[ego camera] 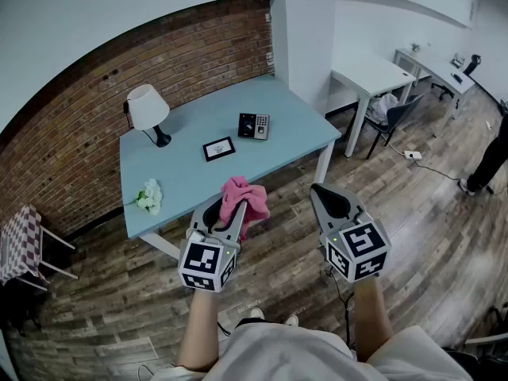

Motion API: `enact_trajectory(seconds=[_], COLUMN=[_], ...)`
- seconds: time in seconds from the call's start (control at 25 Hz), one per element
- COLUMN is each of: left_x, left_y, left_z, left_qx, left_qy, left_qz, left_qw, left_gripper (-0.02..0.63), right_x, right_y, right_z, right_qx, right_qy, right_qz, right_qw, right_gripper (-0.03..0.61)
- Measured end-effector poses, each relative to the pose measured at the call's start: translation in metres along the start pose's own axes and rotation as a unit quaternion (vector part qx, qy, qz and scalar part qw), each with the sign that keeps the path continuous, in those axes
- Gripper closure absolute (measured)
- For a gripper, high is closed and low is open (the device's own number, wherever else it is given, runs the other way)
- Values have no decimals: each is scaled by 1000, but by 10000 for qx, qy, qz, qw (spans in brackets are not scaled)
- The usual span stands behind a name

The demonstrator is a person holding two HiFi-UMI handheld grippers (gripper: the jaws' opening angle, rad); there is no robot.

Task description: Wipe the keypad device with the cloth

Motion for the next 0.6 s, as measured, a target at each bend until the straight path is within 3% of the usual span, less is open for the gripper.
enact_trajectory(seconds=[0.48,0.6], left_x=[-7,-9], left_y=[-2,6], left_z=[-19,-31], left_qx=[162,159], left_qy=[105,74], left_qz=[28,127], left_qw=[9998,9998], left_gripper=[465,466], right_x=[-11,-10], right_y=[-27,-32], right_z=[-18,-33], right_qx=[268,228], right_qy=[-244,-270], right_qz=[-558,-464], right_qw=[9978,9983], right_gripper=[580,580])
Point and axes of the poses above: the fingertips, and each gripper's own axes: z backward along the fingers, y to its left, x out of its top, the point moved 10 cm from there along z, backward along the fingers, and after that the axes turned 12 degrees about y, right-handed, at the moved point
